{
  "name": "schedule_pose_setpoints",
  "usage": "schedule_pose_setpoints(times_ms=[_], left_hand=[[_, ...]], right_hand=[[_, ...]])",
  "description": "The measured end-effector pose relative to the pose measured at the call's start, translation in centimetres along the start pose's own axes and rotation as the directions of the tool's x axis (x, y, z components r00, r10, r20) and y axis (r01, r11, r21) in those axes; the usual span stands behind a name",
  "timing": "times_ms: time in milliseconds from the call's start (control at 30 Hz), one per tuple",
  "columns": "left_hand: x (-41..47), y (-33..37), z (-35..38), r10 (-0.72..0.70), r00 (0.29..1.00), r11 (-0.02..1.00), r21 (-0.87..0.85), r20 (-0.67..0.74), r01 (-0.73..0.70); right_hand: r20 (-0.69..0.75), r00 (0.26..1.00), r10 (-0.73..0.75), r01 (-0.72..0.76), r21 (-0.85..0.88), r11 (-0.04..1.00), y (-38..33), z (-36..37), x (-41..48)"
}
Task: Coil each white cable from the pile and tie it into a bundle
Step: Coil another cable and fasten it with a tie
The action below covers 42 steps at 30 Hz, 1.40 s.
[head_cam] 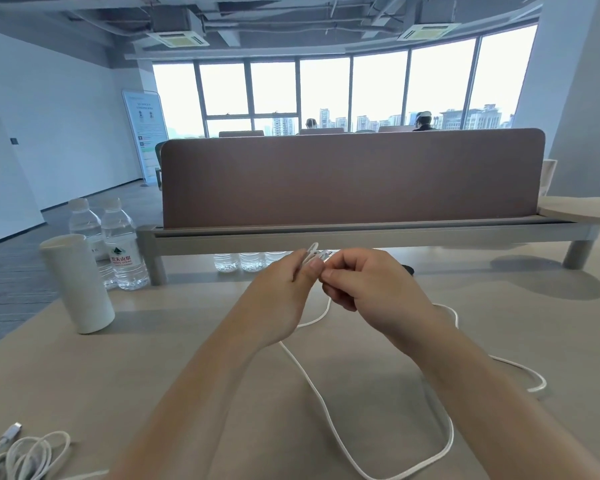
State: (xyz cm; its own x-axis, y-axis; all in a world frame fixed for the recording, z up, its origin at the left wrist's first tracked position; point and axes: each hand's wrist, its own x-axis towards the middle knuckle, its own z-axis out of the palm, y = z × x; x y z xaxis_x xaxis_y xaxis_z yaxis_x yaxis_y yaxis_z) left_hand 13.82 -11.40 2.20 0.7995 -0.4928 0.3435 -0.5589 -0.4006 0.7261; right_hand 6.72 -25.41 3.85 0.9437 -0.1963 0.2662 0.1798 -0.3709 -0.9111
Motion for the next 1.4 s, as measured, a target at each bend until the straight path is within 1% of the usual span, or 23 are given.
schedule_pose_setpoints(times_ms=[133,200,333,400,500,567,633,733,800,867,1000,1133,1233,1333,1400], left_hand=[[-0.2,-0.3,0.2,0.057,0.994,0.990,0.135,-0.091,-0.044],[-0.2,-0.3,0.3,0.048,0.993,0.983,0.180,-0.112,-0.028],[-0.1,-0.5,0.2,0.020,0.987,0.977,0.212,-0.162,0.015],[-0.2,-0.2,0.3,0.019,0.988,0.981,0.196,-0.151,0.011],[-0.2,0.0,0.5,0.023,0.992,0.993,0.118,-0.123,-0.009],[-0.3,0.2,0.6,0.062,0.992,0.997,0.060,-0.106,-0.056],[-0.2,0.3,0.6,0.078,0.992,0.997,0.036,-0.097,-0.075],[-0.1,0.5,0.6,0.013,0.996,0.999,-0.041,-0.084,-0.016],[-0.1,0.4,0.3,-0.014,0.999,0.996,-0.089,-0.047,0.010],[-0.1,0.2,0.1,0.008,0.999,0.997,-0.070,-0.039,-0.011],[0.0,0.0,0.3,0.029,0.992,1.000,0.008,-0.123,-0.028],[0.4,-0.4,0.3,0.000,0.984,0.995,0.095,-0.178,0.017],[0.4,-0.4,0.0,-0.002,0.981,0.997,0.075,-0.195,0.017],[0.2,-0.2,-0.1,-0.029,0.985,1.000,-0.004,-0.170,0.029],[0.1,-0.4,-0.1,-0.043,0.987,0.999,0.011,-0.155,0.046]], right_hand=[[0.002,1.000,0.021,-0.021,0.009,1.000,0.3,0.3,0.0],[0.009,1.000,0.023,-0.023,-0.009,1.000,0.3,0.4,0.0],[0.027,0.999,0.045,-0.044,-0.041,0.998,0.5,0.3,0.1],[0.032,0.997,0.072,-0.071,-0.050,0.996,0.6,0.0,0.2],[0.068,0.992,0.102,-0.099,-0.050,0.994,0.5,-0.5,0.2],[0.107,0.991,0.085,-0.082,-0.034,0.996,0.4,-0.4,0.1],[0.118,0.992,0.055,-0.048,-0.059,0.997,0.4,-0.1,0.0],[0.086,0.996,0.036,-0.031,-0.055,0.998,0.4,0.0,-0.1],[0.072,0.997,0.038,-0.035,-0.048,0.998,0.4,0.0,-0.1],[0.060,0.997,0.050,-0.046,-0.070,0.996,0.4,0.1,-0.1],[0.029,0.998,0.048,-0.044,-0.133,0.990,0.4,0.4,-0.1],[0.043,0.999,0.023,-0.017,-0.139,0.990,0.0,0.0,-0.2],[0.056,0.998,0.017,-0.010,-0.112,0.994,-0.4,-0.5,-0.4],[0.094,0.995,0.023,-0.011,-0.123,0.992,-0.5,-0.6,-0.5],[0.108,0.994,0.016,0.000,-0.144,0.990,-0.3,-0.3,-0.4]])
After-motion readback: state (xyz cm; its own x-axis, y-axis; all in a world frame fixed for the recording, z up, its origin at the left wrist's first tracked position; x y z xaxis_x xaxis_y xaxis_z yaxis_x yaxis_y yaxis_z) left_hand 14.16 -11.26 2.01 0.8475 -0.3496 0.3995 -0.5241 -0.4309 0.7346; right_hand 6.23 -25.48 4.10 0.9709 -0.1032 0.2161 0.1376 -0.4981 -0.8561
